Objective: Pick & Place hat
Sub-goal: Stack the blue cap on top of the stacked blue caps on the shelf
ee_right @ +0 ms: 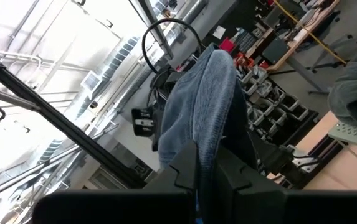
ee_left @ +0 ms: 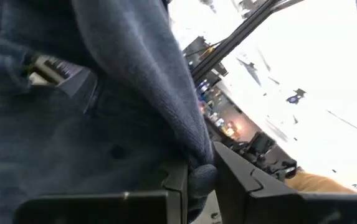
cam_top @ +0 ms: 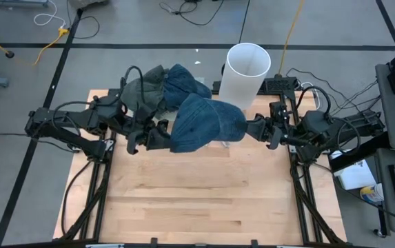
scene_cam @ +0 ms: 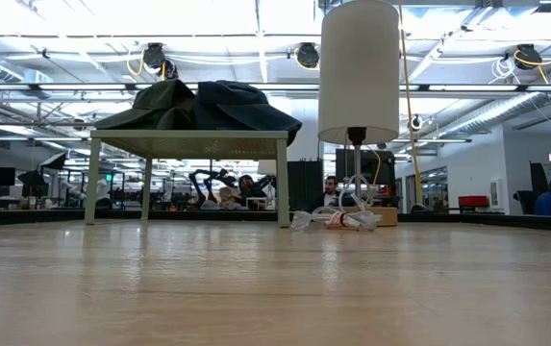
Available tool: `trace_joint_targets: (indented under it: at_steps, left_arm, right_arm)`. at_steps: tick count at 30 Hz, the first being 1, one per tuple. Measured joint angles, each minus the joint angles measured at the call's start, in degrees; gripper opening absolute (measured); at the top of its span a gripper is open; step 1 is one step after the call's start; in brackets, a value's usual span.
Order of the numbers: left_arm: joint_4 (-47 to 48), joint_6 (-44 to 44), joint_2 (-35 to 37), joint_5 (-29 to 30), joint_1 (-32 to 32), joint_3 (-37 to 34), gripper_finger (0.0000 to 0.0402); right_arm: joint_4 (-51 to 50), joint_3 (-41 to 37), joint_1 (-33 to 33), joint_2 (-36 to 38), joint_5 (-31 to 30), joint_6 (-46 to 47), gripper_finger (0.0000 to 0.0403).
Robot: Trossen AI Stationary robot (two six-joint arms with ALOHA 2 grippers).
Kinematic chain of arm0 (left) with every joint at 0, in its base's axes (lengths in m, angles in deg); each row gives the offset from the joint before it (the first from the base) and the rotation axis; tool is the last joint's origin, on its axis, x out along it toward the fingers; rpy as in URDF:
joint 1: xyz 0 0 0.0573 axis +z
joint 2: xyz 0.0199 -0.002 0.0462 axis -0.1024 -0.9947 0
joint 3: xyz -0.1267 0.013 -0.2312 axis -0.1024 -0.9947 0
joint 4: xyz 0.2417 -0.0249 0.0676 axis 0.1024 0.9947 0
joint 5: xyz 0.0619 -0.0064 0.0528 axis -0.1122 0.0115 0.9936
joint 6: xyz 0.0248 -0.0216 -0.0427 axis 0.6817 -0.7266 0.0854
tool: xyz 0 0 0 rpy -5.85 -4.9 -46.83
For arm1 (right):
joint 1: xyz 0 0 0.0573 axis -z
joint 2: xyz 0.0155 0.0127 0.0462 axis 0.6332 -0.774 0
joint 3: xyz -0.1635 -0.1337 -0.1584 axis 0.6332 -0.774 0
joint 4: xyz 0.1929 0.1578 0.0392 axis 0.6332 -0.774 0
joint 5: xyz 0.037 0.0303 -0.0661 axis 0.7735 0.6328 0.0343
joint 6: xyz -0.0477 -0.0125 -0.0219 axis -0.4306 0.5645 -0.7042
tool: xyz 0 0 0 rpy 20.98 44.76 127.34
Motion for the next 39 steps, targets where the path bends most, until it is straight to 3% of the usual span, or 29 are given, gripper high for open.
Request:
trace_joint_targets:
  at_steps: [6, 12, 18, 23, 31, 39]
  left_arm:
    - [-1.7, -2.7, 0.3, 0.0, 1.2, 0.0, 0.005]
    - [-1.9, -7.9, 2.2, -0.6, 4.9, 0.0, 0.005]
    - [-1.3, -14.7, 3.3, -4.9, 10.9, 0.0, 0.005]
    - [1.9, -15.2, 2.8, -9.4, 16.2, 1.6, 0.005]
    - [21.2, -0.2, -0.2, -15.1, 27.4, 13.2, 0.005]
    - [22.3, 6.0, -7.8, -23.5, 38.2, 23.0, 0.005]
  right_arm:
    - [-1.2, 0.0, -0.4, 0.2, -0.1, -3.8, 0.0038]
    - [-9.6, 0.0, -1.6, 1.6, 0.3, -7.2, 0.0123]
    - [-20.6, 0.0, -3.8, 2.8, 13.4, -15.0, 0.0189]
    - [-23.0, 0.0, -6.9, 2.7, 23.8, -15.5, 0.02]
    - [-20.2, 0.0, -9.2, 2.7, 24.0, -16.5, 0.0195]
    - [-20.1, 0.0, -9.2, 2.7, 24.0, -17.0, 0.0193]
